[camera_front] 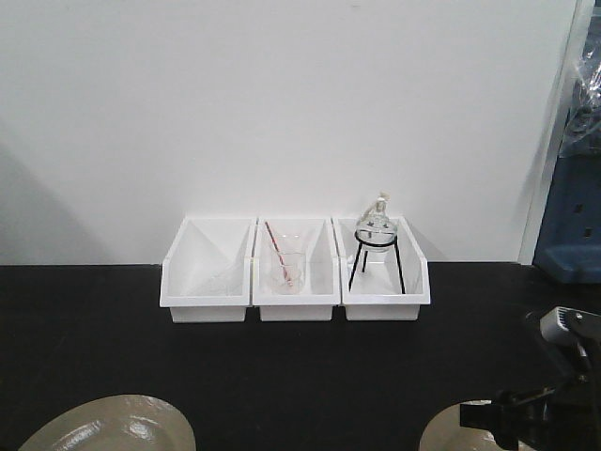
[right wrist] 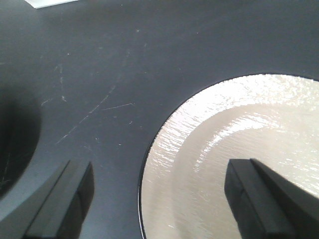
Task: Arrange circular plates on left workspace
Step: 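Slide the gripped plate with the left gripper to the center below the bins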
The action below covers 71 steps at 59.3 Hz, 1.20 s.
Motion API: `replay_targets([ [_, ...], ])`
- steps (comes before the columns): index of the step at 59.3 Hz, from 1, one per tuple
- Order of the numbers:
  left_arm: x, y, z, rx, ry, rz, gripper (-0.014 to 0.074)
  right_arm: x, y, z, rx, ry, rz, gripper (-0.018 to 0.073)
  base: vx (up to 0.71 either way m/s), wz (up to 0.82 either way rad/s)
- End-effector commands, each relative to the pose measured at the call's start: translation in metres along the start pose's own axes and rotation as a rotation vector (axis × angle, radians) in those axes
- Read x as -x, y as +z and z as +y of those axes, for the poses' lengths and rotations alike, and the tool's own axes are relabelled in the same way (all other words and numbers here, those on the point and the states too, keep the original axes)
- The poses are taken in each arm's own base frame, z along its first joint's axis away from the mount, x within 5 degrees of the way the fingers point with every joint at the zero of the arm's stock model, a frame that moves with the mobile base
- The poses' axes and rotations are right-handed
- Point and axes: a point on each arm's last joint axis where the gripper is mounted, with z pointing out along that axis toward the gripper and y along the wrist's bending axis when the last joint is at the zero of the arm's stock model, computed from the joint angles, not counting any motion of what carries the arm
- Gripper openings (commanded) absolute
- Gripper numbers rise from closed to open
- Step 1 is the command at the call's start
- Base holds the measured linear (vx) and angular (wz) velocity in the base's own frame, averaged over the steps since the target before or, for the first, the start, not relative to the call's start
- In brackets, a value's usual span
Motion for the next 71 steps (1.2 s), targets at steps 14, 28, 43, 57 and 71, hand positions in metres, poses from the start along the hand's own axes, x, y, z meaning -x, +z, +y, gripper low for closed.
replay_targets([
  [14,0.004,0.017,-0.022,-0.060,0.035,0.021,0.0429,0.013,-0.009,0.004,0.002,-0.028,-0.070,0.0580,0.00,0.00],
  [28,0.001,0.031,-0.023,-0.068,0.039,0.064,0.0270,0.013,-0.009,0.004,0.002,-0.028,-0.070,0.0580,0.00,0.00],
  [43,0.005,0.030,-0.036,-0.194,-0.035,0.030,-0.0009,0.014,-0.009,0.003,-0.003,-0.032,-0.075,0.0580,0.00,0.00],
  [57,0.016,0.035,-0.066,-0.380,-0.112,-0.078,-0.0001,0.014,-0.009,0.004,-0.002,-0.042,-0.075,0.0580,0.00,0.00],
  [71,0.022,0.063,-0.111,-0.479,-0.179,-0.185,-0.0001,0.014,-0.009,0.004,-0.002,-0.046,-0.077,0.0580,0.00,0.00],
])
